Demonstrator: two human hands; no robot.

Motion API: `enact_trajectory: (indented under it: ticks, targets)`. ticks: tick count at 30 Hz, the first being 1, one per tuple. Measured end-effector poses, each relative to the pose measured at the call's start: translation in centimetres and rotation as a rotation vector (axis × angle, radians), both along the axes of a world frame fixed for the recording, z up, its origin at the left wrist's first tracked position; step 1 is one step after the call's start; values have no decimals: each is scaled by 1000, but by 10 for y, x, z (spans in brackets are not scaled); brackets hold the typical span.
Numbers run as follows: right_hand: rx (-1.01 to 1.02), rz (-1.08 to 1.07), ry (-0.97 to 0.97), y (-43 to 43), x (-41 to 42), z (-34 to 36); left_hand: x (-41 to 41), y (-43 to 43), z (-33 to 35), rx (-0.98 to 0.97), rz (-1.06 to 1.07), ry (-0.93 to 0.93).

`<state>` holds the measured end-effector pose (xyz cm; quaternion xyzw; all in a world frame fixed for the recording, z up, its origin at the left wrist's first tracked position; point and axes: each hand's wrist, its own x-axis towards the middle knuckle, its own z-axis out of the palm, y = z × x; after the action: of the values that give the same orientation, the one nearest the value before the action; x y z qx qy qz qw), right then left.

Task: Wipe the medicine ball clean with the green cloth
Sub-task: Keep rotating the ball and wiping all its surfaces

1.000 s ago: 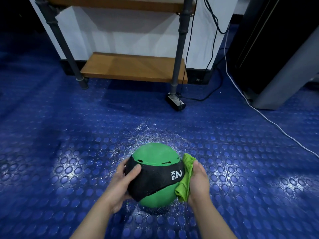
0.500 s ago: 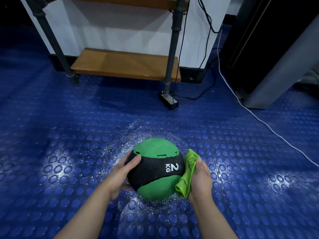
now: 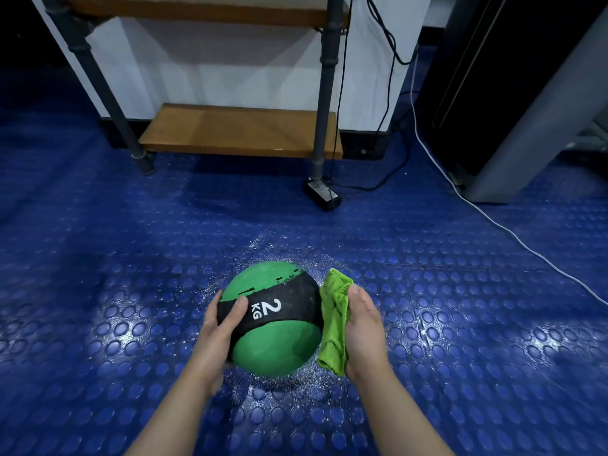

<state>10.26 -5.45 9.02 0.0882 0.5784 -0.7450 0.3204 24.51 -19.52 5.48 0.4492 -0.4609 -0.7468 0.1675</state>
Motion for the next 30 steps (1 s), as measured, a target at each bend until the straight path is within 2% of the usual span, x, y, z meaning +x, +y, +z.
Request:
enact_trajectory:
  ticks: [10,13,17,20,22,24,26,28,30]
  targets:
    - [7,41,79,0,3,12,-3,-6,-5,58,-39,2]
    - [71,48,214,2,0,9,-13,1,0,24,17,-17]
    - [276,125,667,-4,10,11,-36,25,8,-221,244,-166]
    - [441,305,1079,-11,17,5,-47,37,6,-394,228,-270]
    - [547,419,1270,-14,18,-6,-51,38,8,-449,191,-309]
    - [597,449,1334,-14,17,-12,-55,37,9,-517,173,-353]
    - [561,465,1342,-12,13,-14,-55,37,8,-736,158,-401]
    - [519,505,1383,-9,6,-14,-52,35,4,-976,129,-337]
    - [480,555,1422,-6,-2,-13,-51,32,0,-1020,62,-209]
